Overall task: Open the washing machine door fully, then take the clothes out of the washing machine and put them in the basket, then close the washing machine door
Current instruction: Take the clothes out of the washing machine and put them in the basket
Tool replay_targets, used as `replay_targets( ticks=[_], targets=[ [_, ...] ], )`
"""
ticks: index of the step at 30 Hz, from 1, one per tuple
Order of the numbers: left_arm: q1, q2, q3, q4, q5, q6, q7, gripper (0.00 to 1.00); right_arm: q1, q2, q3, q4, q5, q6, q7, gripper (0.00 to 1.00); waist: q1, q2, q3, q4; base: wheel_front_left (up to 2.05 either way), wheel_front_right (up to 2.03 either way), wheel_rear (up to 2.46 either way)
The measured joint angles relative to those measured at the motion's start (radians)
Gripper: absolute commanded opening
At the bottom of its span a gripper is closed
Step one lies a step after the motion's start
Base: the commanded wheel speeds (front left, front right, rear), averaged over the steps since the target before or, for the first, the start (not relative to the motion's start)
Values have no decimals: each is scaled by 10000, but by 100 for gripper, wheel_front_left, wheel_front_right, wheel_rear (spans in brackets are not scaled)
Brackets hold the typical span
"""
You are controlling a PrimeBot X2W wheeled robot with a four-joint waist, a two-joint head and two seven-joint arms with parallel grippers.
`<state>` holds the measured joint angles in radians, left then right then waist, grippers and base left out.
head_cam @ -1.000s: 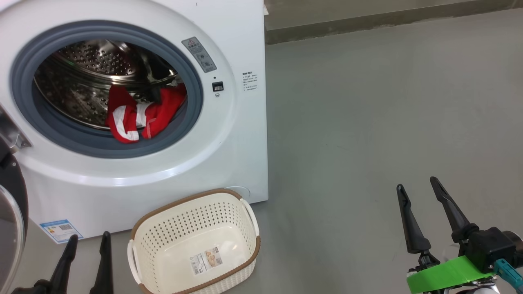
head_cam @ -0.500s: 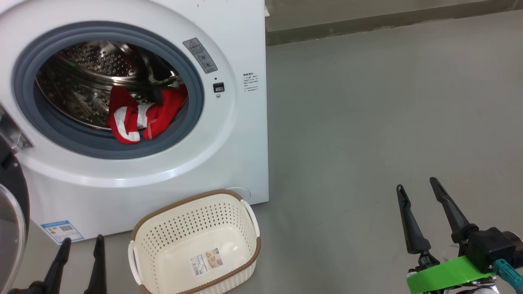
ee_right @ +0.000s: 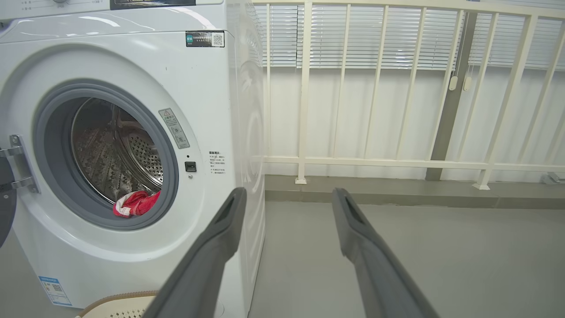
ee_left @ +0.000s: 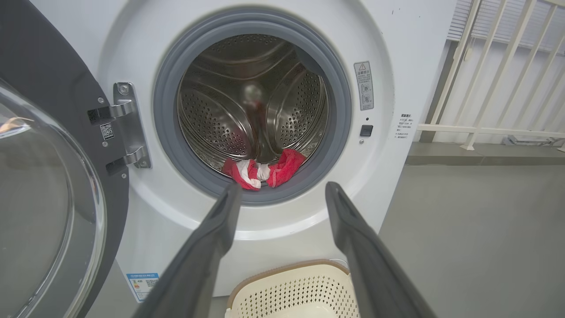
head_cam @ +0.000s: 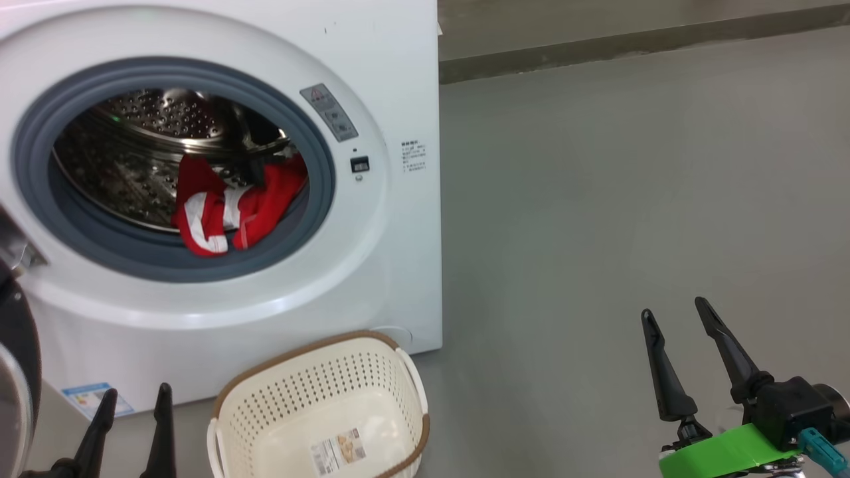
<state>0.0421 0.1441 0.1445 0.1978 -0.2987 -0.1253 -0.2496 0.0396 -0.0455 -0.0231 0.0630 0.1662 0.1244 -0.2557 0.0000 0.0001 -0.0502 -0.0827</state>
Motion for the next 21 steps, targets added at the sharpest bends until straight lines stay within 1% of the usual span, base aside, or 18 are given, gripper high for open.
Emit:
replay_targets(
  ticks=[5,10,15,21],
  targets=[
    [-2,2,-17,-27,-150,0,0,100,0,2,21,2,0,0,0,100,0,0,29,2,189,-189,-1],
    [-4,23,42,-105,-263,0,0,100,-2,4,25,0,0,0,0,100,0,0,114,-6,122,-122,0],
    [-6,59,107,-105,-414,0,0,100,-3,8,27,0,0,0,0,100,0,0,221,-18,64,-64,0],
    [-11,56,173,-67,-412,0,0,100,-4,27,29,10,0,0,0,100,0,0,276,-34,6,-6,0]
  ],
)
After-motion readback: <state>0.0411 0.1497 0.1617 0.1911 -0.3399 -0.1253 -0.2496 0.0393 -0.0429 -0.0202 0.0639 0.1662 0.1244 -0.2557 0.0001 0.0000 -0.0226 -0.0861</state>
